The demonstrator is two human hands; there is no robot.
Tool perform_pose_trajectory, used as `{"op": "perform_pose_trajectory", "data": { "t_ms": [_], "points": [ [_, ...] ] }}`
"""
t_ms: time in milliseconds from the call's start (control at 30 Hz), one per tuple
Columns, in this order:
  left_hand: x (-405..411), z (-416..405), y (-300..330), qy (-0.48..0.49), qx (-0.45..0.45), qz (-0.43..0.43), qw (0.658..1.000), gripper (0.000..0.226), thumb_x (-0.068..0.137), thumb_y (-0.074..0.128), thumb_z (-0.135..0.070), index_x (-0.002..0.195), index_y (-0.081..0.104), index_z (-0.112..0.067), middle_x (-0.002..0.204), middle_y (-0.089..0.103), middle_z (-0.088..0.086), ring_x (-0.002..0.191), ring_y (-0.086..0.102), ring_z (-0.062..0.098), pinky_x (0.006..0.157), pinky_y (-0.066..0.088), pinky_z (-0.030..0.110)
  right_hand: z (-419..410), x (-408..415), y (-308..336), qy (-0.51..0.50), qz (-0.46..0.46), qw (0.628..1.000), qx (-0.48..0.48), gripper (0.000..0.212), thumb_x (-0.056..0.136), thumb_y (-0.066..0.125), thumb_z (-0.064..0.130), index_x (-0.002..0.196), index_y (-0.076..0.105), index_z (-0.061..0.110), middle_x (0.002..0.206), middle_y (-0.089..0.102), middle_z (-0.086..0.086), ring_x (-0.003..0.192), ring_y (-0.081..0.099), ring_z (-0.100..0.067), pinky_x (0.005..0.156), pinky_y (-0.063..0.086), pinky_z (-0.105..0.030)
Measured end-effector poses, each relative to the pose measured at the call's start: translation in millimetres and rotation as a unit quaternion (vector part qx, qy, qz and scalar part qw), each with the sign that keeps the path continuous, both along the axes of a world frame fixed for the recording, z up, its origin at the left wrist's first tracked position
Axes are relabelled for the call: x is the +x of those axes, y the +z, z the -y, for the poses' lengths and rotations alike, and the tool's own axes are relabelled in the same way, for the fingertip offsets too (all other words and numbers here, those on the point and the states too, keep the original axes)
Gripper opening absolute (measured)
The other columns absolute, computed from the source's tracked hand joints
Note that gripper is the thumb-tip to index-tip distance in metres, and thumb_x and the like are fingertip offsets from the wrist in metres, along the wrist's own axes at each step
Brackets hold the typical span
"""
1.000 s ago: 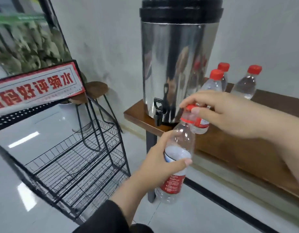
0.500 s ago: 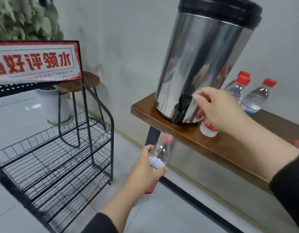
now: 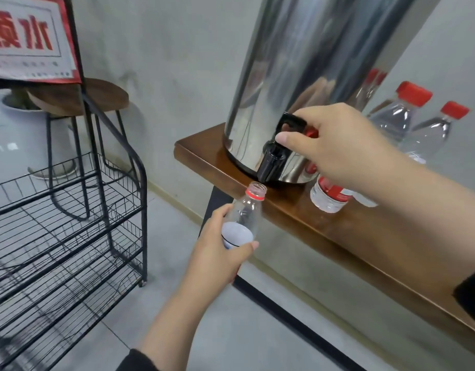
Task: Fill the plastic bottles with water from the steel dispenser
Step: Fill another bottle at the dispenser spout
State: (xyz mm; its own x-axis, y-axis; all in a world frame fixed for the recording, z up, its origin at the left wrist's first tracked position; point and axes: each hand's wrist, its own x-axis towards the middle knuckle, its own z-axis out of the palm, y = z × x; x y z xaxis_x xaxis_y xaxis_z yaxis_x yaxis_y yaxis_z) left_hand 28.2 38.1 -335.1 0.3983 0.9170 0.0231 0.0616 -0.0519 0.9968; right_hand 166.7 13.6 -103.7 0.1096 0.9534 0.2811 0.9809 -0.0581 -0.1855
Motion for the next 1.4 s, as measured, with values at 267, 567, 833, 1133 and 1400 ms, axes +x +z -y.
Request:
{"op": "perform_pose_trajectory", "data": {
  "t_ms": [267, 567, 833, 1133, 1400],
  "points": [
    [1, -10, 2, 0.001, 0.025, 0.019, 1.0, 0.071, 0.079, 0.085, -0.03, 0.133, 0.044, -0.053, 0.123, 0.059, -0.019, 0.104, 0.059, -0.005, 0.077, 0.044, 0.005, 7, -1, -23, 0.009, 0.019, 0.995, 0.094, 0.023, 0.099, 0.057, 0.044, 0.087, 0.065, 0.026, 0.066, 0.059, 0.007, 0.068, 0.058, -0.011, 0.06, 0.044, -0.033],
    [0, -12, 1, -0.011, 0.036, 0.034, 0.999, 0.069, 0.08, 0.085, -0.026, 0.124, 0.045, -0.06, 0.121, 0.06, -0.022, 0.108, 0.059, -0.007, 0.078, 0.042, 0.0, 18, 0, -71, 0.059, 0.092, 0.978, 0.178, 0.037, 0.099, 0.059, 0.02, 0.136, 0.063, 0.024, 0.091, 0.066, 0.0, 0.082, 0.063, -0.024, 0.072, 0.055, -0.045],
    [3, -10, -4, -0.023, 0.035, 0.032, 0.999, 0.071, 0.078, 0.086, -0.029, 0.129, 0.046, -0.056, 0.125, 0.061, -0.017, 0.111, 0.062, 0.003, 0.08, 0.047, 0.006, 43, 11, -90, 0.007, -0.118, 0.971, 0.208, 0.008, 0.1, 0.059, 0.032, 0.101, 0.063, 0.038, 0.093, 0.065, 0.026, 0.088, 0.056, 0.014, 0.075, 0.035, 0.0],
    [6, -7, -8, -0.041, 0.012, 0.039, 0.998, 0.069, 0.08, 0.084, -0.025, 0.13, 0.047, -0.054, 0.123, 0.062, -0.014, 0.105, 0.065, 0.008, 0.068, 0.052, 0.009, 17, 45, -119, -0.058, -0.166, 0.977, 0.12, 0.023, 0.09, 0.073, 0.039, 0.073, 0.059, 0.033, 0.076, 0.062, 0.02, 0.071, 0.057, -0.002, 0.059, 0.038, -0.01],
    [5, -7, -8, -0.042, 0.003, 0.044, 0.998, 0.069, 0.082, 0.083, -0.021, 0.132, 0.046, -0.051, 0.118, 0.062, -0.012, 0.096, 0.064, 0.003, 0.064, 0.053, 0.01, 12, 49, -122, -0.023, -0.18, 0.98, 0.078, 0.017, 0.093, 0.069, 0.02, 0.092, 0.06, 0.035, 0.081, 0.064, 0.013, 0.079, 0.059, -0.005, 0.067, 0.043, -0.014]
  ]
}}
